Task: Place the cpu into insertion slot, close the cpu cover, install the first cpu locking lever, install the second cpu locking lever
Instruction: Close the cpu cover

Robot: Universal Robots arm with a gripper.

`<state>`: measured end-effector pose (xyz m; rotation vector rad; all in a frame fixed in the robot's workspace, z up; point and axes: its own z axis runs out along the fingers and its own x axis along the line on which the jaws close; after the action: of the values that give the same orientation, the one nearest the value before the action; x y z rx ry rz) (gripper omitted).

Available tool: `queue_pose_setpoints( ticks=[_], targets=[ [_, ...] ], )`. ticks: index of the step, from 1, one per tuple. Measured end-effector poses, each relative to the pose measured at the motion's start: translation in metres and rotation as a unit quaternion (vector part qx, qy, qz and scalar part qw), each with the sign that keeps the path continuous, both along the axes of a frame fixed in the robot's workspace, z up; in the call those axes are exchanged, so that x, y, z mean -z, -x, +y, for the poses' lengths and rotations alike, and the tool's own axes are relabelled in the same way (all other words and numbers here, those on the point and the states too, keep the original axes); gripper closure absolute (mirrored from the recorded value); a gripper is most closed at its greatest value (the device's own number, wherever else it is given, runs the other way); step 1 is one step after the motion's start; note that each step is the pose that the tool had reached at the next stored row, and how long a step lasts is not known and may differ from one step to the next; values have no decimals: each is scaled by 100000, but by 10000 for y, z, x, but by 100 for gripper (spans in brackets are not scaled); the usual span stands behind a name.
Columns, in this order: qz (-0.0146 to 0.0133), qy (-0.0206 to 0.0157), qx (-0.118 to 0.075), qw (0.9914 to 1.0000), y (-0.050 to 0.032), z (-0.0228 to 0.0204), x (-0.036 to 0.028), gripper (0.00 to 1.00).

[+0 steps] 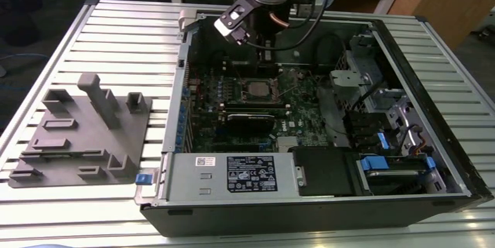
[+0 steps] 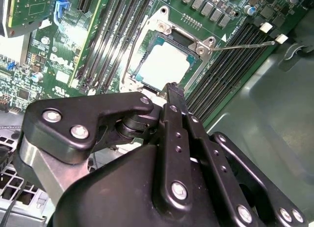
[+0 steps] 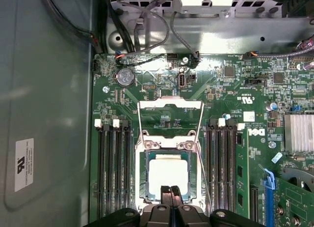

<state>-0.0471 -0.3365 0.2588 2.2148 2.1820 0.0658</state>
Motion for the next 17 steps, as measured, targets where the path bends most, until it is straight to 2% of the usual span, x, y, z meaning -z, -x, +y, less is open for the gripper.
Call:
queue_pose_setpoints(
  ticks=[7, 17],
  targets=[
    [-3, -15, 13, 100000, -71, 1, 1, 89],
    [-5, -28, 11, 100000, -264, 0, 1, 89]
  ],
)
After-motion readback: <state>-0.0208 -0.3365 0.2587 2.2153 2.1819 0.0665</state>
